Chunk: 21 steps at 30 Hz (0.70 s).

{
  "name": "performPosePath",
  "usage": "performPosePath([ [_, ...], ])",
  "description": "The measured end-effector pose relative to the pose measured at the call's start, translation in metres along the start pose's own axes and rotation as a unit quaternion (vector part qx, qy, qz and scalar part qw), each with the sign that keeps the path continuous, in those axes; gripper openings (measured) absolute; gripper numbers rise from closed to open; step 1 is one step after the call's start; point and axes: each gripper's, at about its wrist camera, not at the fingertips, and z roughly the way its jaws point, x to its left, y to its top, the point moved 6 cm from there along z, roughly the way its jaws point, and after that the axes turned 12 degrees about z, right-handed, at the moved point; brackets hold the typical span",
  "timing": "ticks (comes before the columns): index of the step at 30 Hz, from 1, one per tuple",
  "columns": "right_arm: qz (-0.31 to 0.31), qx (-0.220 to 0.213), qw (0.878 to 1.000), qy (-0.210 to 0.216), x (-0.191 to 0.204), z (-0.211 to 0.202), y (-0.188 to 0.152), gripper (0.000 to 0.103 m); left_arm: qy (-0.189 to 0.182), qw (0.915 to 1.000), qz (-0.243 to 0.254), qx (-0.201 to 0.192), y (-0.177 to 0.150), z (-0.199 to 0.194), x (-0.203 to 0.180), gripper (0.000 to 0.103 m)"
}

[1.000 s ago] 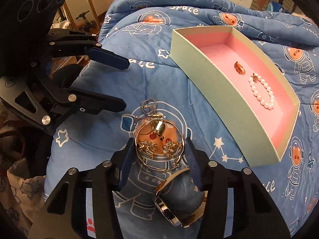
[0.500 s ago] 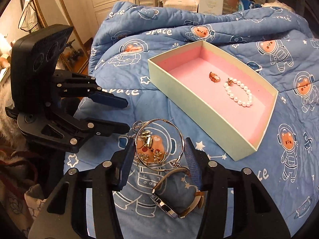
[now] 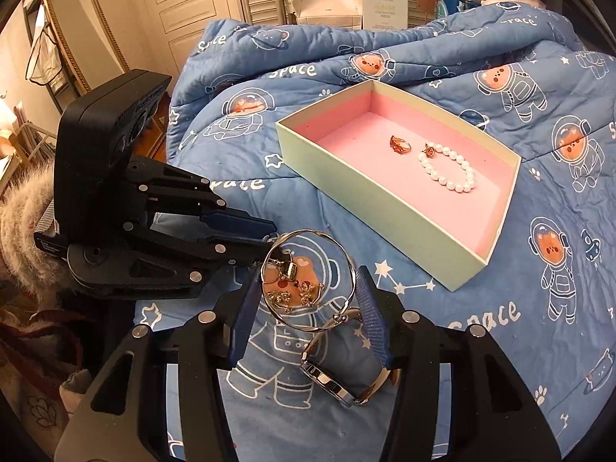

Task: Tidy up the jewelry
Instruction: 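Grasp the small silver ring with the left tool while the right tool grasps the gold hoop bangle, then lower the silver ring and gold bangle into the box and open both tools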

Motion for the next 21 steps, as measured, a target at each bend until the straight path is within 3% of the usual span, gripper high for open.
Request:
performPosePath([
  [10, 0.051, -0.024, 0.998, -0.003, -0.001, -0.009, 0.001, 0.050, 0.008, 0.9996, -0.011, -0.024, 0.004, -0.022, 0.002, 0.018],
  [21, 0.083, -0.040, 0.996, -0.003, -0.005, -0.020, 0.022, 0.050, 0.012, 0.9977, -0.051, -0.042, 0.039, -0.046, 0.029, 0.018],
])
